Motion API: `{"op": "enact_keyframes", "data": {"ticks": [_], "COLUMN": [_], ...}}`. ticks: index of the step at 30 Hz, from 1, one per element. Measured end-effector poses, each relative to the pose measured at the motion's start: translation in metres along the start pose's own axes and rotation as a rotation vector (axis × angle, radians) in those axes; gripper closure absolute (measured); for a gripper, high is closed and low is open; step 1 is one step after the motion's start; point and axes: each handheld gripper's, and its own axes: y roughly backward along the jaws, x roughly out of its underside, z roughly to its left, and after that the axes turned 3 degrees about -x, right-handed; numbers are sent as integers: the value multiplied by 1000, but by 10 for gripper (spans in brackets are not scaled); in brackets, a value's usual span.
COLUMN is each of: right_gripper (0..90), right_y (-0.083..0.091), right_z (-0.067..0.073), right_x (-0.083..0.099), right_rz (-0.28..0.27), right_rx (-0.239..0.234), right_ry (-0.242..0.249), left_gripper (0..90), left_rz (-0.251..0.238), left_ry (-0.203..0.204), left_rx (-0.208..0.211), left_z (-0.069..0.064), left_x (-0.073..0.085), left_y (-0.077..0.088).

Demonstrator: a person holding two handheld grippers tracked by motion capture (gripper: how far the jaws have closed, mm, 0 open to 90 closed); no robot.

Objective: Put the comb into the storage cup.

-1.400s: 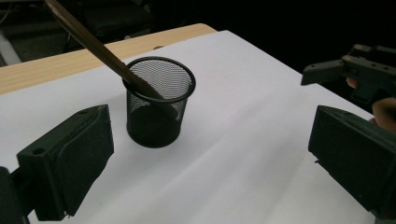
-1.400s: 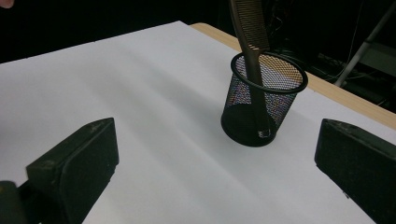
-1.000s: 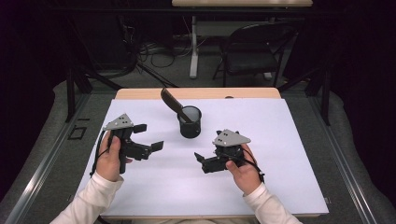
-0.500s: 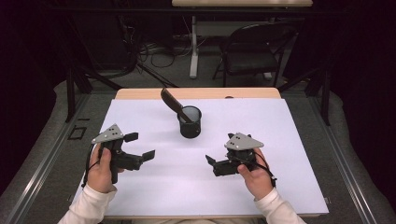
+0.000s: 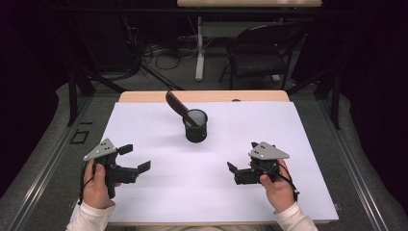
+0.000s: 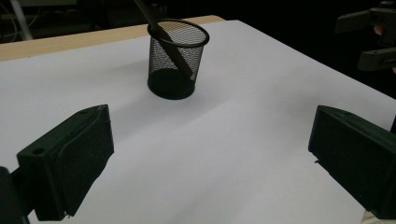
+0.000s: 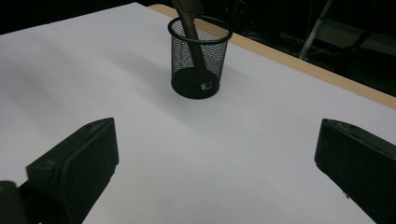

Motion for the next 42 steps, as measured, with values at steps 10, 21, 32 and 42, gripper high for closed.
{"op": "enact_keyframes", "data": {"ticks": [10,21,32,42], "right_gripper": [0,0,1,3], "right_y": [7,8,7,5], "right_z": [-17,-29,-39,-51], "right_x": [21,38,50,62], "right_rz": [12,6,-1,4], "right_rx": [65,112,143,168], "right_ry": [-56,-111,-157,-204], "left_gripper": [3,3,3,3], "left_rz": [-31,-45,-55,-65], "left_ry": [28,36,45,47], "left_rx": [-35,-66,-76,-84], "left_z": [12,24,31,35], "left_x": [22,35,42,47], "left_y": [1,2,2,1]}}
